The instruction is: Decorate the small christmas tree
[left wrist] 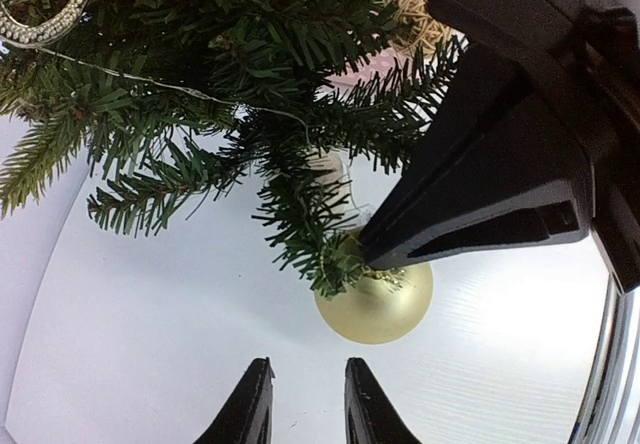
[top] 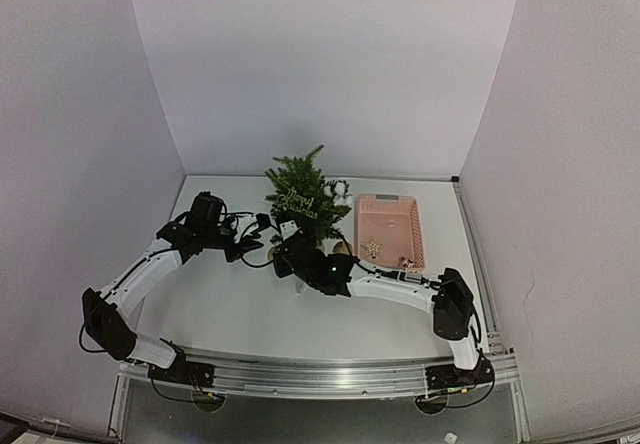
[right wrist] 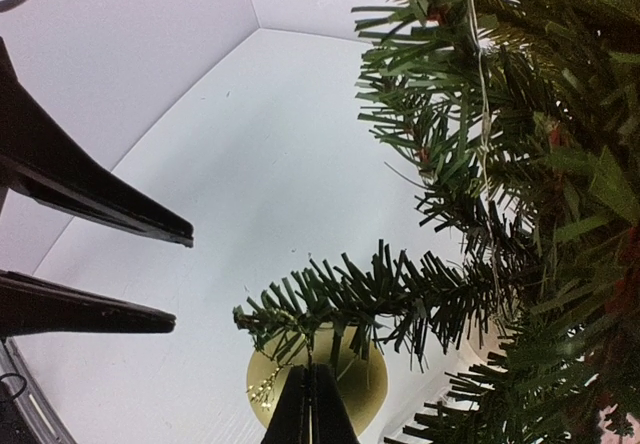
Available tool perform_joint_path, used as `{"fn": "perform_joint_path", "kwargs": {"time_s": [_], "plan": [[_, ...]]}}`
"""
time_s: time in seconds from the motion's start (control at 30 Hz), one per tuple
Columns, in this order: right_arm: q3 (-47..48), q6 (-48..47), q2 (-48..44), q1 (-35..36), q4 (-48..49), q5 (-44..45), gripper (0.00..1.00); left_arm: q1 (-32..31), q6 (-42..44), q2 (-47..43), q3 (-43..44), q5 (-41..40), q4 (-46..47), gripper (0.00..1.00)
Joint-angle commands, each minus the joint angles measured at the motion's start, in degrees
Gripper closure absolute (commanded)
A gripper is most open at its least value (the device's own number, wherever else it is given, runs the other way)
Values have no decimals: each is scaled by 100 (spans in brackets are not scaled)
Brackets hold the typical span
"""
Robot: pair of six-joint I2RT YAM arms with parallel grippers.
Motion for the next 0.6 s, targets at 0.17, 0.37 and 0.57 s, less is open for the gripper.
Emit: {"fn": "perform_joint_path", "kwargs": {"time_s": [0.17, 0.37, 0.57], "plan": [[213, -123, 191, 14, -204, 94, 100, 78, -235, -225, 71, 347, 86, 73], [335, -144, 374, 13, -185, 13, 100, 81, -312, -190, 11, 337, 156, 73], [415, -102, 437, 6, -167, 12, 100, 80, -363, -197, -12, 365, 205, 73]]}}
